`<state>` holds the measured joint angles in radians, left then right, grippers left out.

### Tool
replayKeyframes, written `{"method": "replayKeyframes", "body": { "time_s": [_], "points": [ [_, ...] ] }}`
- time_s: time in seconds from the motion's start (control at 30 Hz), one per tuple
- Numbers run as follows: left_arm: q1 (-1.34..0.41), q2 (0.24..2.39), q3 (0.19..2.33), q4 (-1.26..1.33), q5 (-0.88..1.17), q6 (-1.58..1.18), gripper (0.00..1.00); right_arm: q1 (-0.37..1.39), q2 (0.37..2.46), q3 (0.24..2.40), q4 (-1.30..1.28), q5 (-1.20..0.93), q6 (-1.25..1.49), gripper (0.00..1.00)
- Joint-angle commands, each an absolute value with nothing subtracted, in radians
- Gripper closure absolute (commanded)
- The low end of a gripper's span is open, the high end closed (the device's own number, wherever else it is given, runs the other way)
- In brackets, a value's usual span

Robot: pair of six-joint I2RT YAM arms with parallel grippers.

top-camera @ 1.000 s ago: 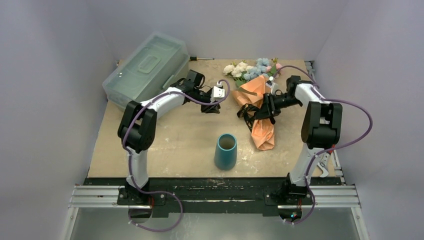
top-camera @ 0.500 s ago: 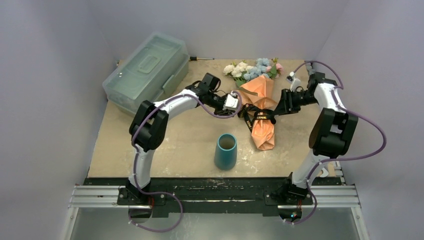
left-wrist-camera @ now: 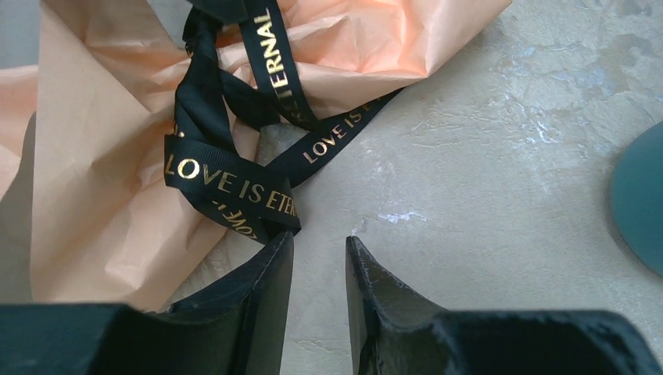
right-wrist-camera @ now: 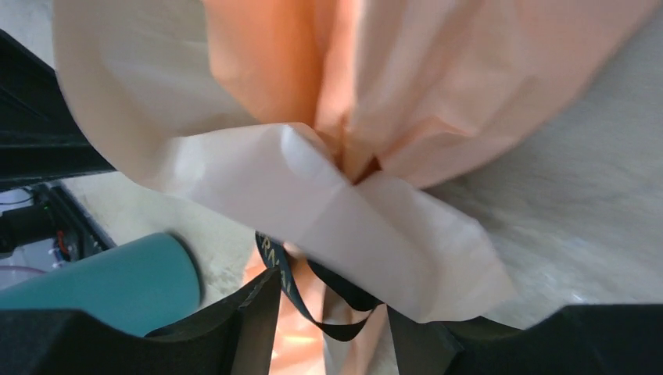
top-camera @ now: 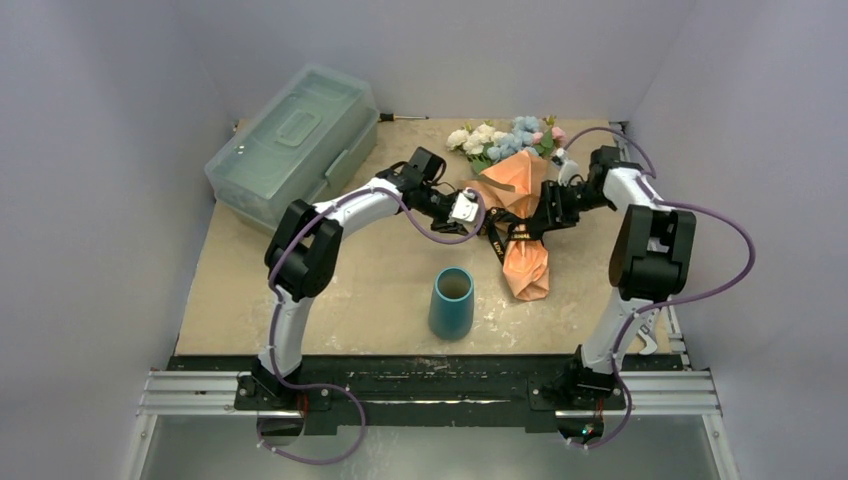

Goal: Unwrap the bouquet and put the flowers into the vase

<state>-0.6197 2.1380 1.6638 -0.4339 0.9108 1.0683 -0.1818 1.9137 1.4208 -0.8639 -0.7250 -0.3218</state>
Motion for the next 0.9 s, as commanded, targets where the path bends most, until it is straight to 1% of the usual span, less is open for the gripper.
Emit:
{"method": "replayKeyframes", "body": {
  "time_s": [0.0,0.17,0.33,0.4,0.43,0.47,0.53,0.63,0.7,0.77,0.87],
  "points": [
    [-0.627,2.129,1.659,-0.411,0.959,1.105,0.69,-0.099,1.904,1.408,-0.792,-0.821,-0.269,0.47],
    [-0.627,2.099,1.612,-0.392,0.952,1.113,0.69,-0.073,1.882,1.376,-0.76,-0.851,-0.222,0.49],
    [-0.628,2.099,1.601,-0.368,0.949,1.096,0.69,-0.074,1.86,1.374,-0.796,-0.839,-0.249,0.44],
    [-0.629,2.101,1.601,-0.336,0.942,1.059,0.68,-0.074,1.856,1.377,-0.81,-0.821,-0.262,0.43],
    [-0.628,2.1,1.597,-0.302,0.935,1.024,0.68,-0.074,1.854,1.377,-0.811,-0.817,-0.262,0.45],
    [-0.627,2.1,1.59,-0.259,0.926,0.975,0.66,-0.074,1.853,1.378,-0.809,-0.814,-0.259,0.49],
    [-0.625,2.097,1.563,-0.147,0.904,0.883,0.61,-0.074,1.849,1.379,-0.792,-0.812,-0.24,0.6],
    [-0.624,2.109,1.555,-0.083,0.87,0.843,0.6,-0.074,1.854,1.38,-0.778,-0.807,-0.233,0.71],
    [-0.62,2.121,1.561,-0.078,0.858,0.84,0.6,-0.074,1.858,1.379,-0.782,-0.805,-0.237,0.73],
    [-0.616,2.125,1.559,-0.062,0.843,0.829,0.6,-0.074,1.862,1.379,-0.783,-0.801,-0.241,0.73],
    [-0.611,2.124,1.555,-0.04,0.832,0.806,0.61,-0.074,1.867,1.382,-0.775,-0.792,-0.237,0.69]
  ]
}}
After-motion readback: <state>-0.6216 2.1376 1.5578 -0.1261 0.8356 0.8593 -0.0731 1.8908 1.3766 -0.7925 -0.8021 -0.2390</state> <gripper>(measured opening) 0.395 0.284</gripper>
